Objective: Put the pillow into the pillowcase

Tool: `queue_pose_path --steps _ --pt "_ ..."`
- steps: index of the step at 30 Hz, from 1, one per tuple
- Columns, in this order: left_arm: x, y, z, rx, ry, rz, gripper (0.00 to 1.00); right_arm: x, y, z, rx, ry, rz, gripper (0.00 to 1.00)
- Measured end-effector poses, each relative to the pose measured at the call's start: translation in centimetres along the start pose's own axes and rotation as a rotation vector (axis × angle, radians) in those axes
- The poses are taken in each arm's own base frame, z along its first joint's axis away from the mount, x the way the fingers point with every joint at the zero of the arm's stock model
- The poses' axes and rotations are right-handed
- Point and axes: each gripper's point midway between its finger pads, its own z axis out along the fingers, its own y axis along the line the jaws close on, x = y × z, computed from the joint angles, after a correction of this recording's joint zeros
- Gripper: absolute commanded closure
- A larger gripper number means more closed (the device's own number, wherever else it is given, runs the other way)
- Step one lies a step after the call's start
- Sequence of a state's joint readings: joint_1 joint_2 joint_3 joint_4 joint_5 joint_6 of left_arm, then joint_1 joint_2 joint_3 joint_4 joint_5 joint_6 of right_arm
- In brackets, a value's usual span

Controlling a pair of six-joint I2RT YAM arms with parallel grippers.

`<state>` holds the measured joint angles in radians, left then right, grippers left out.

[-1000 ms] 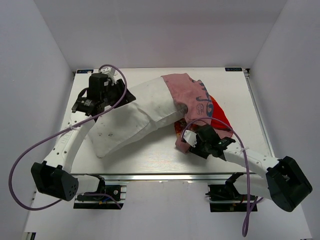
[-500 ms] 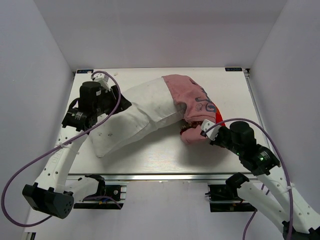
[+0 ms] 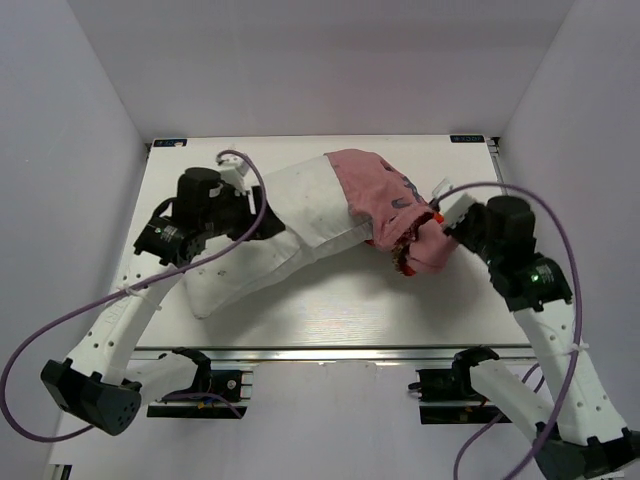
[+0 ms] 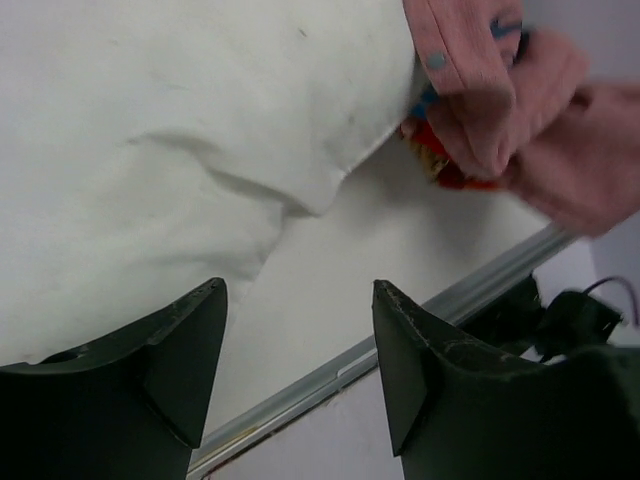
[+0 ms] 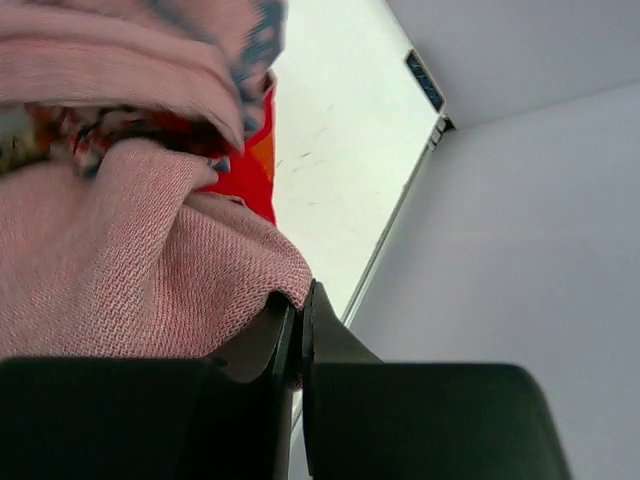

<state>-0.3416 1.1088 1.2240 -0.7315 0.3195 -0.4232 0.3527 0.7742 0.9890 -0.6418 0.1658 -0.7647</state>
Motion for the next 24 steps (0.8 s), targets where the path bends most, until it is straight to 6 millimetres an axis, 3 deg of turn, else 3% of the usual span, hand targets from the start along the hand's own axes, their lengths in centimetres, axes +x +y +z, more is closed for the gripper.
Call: queue_pose_path --steps 5,8,11,14,19,24 --pt "3.7 -4.7 0.4 0.083 0.091 0.194 0.27 -1.8 -7.2 0.3 0.085 -0.001 0.170 1.00" --pt "5.8 -6.6 0.8 0.083 0.114 0.326 0.26 -2.3 -9.4 1.2 0.077 -0.005 0.244 1.00" --pt "7.6 -7.5 1.7 0.030 0.119 0.478 0.25 -2.3 -8.1 2.3 -0.008 -0.004 0.283 1.00" --pt "8.9 -7.1 3.2 -0.079 0.109 0.647 0.24 -2.0 -6.3 2.8 -0.089 0.013 0.322 1.00" --pt "11.2 -3.5 6.6 -0.319 0.120 0.911 0.23 -1.8 -4.9 2.9 -0.145 0.018 0.360 1.00" --pt "11.4 0.3 8.9 -0.530 0.107 1.093 0.22 -1.2 -3.8 3.3 -0.176 0.035 0.384 1.00"
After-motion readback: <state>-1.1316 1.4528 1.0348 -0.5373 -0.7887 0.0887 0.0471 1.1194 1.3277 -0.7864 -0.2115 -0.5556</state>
